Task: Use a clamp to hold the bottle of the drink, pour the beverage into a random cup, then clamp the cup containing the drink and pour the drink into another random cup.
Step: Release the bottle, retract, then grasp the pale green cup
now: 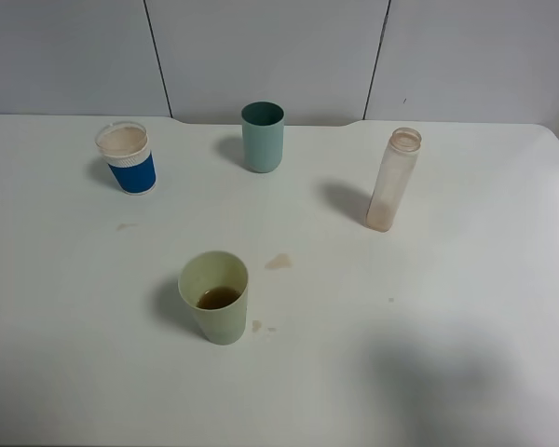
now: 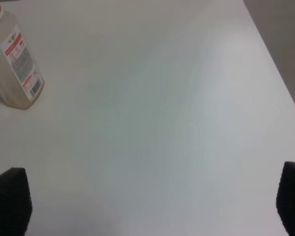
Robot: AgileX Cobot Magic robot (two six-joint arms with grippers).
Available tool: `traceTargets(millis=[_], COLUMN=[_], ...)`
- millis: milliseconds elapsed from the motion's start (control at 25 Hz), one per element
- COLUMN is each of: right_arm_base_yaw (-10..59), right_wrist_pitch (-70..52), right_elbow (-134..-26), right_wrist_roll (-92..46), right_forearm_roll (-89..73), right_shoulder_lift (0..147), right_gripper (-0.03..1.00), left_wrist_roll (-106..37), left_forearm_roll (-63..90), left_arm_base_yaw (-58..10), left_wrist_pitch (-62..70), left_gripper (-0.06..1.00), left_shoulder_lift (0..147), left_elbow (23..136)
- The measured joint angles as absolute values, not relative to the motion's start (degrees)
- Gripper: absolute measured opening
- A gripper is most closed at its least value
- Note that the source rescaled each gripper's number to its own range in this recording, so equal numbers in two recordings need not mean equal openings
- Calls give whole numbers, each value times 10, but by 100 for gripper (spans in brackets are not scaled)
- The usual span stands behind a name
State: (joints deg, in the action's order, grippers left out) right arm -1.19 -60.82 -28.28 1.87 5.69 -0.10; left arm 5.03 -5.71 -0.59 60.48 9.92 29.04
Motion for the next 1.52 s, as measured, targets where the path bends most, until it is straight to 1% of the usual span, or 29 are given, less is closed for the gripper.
traceTargets(millis=[200, 360, 440, 640, 680, 880, 920, 1000, 1200, 1280, 1320, 1360, 1520], right_arm_base_yaw=[-11, -11, -11, -11, -11, -11, -11, -11, -11, -11, -11, -11, -11], right_wrist_pitch=[-608, -608, -608, -608, -608, -608, -608, -608, -608, -608, -608, -608, -608], right_elbow=[-283, -283, -283, -283, -283, -283, -283, -283, -283, -283, -283, -283, -283], right_wrist_roll=[19, 19, 19, 19, 19, 19, 19, 19, 19, 19, 19, 19, 19], right_forearm_roll=[57, 57, 57, 57, 57, 57, 57, 57, 57, 57, 57, 57, 57], right_shoulder_lift=[-1, -1, -1, -1, -1, -1, -1, -1, -1, -1, -1, -1, -1], right_gripper=[100, 100, 100, 100, 100, 100, 100, 100, 100, 100, 100, 100, 100], left_wrist_roll=[-3, -62, -78, -186, -194, -169, -169, -143, -91, -67, -44, -44, -13], left_forearm_roll=[7, 79, 102, 181, 182, 185, 185, 187, 190, 190, 191, 191, 191], left_arm_base_yaw=[-6, -6, -6, -11, -19, -120, -120, -153, -207, -229, -251, -251, -288], left_wrist_pitch=[574, 508, 488, 430, 420, 304, 304, 268, 194, 154, 111, 111, 84], left_gripper=[100, 100, 100, 100, 100, 100, 100, 100, 100, 100, 100, 100, 100], left_shoulder_lift=[198, 264, 282, 372, 381, 413, 413, 425, 456, 474, 495, 495, 544], left_elbow=[302, 300, 295, 257, 253, 221, 221, 210, 194, 188, 179, 179, 157])
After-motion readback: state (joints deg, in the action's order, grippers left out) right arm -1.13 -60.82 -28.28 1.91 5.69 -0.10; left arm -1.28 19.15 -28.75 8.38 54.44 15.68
